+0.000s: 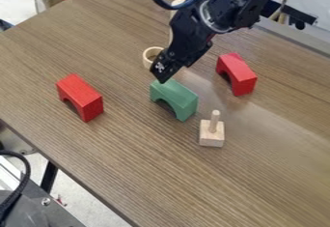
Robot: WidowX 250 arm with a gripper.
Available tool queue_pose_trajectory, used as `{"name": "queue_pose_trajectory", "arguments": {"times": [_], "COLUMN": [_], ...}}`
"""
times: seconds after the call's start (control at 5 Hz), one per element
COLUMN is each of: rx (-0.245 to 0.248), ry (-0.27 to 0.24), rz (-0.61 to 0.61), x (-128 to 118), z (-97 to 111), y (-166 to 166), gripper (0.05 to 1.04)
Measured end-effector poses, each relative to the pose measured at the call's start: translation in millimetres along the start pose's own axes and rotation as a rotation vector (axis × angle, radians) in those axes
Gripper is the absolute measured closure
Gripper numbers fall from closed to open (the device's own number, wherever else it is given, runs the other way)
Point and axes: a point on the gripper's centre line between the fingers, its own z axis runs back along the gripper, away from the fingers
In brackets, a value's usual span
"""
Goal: The machine picks up green and moves it to red
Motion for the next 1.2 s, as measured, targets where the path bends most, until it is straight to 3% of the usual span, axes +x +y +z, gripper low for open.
{"name": "queue_pose_trajectory", "arguments": {"times": [0.4, 0.6, 0.8, 1.0, 1.2], "rx": [0.056, 0.110, 0.109, 0.091, 0.013], "ry": [0.038, 0.057, 0.064, 0.075, 0.080], "rz": [0.033, 0.065, 0.084, 0.083, 0.072], "x": [-8.0, -17.1, -16.8, -12.0, 5.4], "z": [-11.0, -30.5, -32.2, -24.0, 10.4], "y": [13.4, 20.3, 19.9, 19.4, 10.6], "gripper": [0.133, 0.409, 0.470, 0.470, 0.471]}}
